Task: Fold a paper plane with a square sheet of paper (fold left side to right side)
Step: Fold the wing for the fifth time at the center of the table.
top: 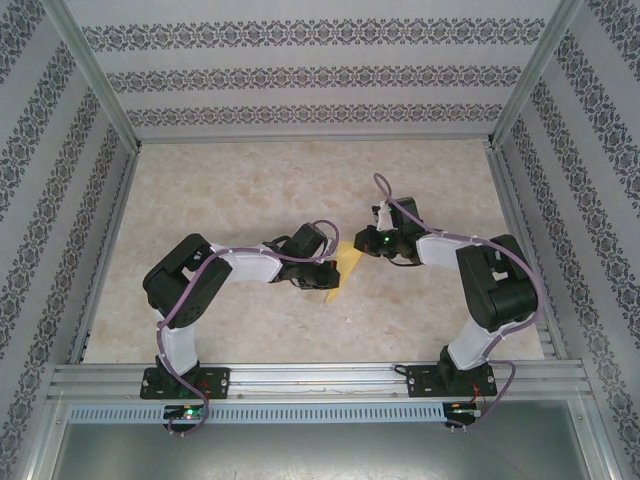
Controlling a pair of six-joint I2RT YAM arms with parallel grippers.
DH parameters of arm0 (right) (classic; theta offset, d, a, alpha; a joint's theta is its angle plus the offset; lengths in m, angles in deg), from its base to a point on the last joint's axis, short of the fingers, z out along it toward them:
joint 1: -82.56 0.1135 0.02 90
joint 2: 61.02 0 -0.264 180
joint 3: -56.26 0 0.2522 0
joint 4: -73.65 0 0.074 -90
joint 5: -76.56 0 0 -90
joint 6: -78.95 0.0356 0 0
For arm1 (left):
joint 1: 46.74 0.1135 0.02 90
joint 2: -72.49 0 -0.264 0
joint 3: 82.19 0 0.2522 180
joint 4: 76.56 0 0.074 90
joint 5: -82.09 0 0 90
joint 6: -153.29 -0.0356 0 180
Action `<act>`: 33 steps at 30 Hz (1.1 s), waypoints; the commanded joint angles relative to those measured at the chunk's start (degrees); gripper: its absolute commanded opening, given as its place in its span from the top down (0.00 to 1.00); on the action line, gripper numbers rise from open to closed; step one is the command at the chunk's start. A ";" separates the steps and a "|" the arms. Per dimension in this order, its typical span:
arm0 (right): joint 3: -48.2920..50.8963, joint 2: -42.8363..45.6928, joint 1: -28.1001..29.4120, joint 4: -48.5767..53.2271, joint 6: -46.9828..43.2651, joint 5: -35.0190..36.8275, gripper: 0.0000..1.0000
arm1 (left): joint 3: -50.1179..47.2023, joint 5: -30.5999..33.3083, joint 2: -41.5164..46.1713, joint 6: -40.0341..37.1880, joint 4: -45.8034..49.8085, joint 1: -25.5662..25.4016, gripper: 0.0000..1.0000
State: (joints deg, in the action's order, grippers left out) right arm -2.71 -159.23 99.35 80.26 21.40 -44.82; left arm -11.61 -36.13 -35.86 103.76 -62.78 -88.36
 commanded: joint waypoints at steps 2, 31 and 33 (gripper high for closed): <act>-2.56 -3.56 -0.06 0.26 -0.21 2.14 1.00 | -3.02 7.09 -1.75 -1.44 10.54 -0.04 1.00; -2.21 5.02 -5.08 7.11 -0.88 0.38 1.00 | -3.23 6.12 -1.37 -0.74 8.54 -0.04 1.00; 0.56 6.98 -2.68 6.32 1.59 0.39 1.00 | -3.27 6.25 -1.33 -0.74 8.43 -0.03 1.00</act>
State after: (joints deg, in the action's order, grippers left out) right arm -5.64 -154.67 94.00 85.48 20.72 -43.95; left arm -11.85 -35.70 -35.58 103.76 -62.83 -88.36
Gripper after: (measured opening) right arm 0.046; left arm 0.051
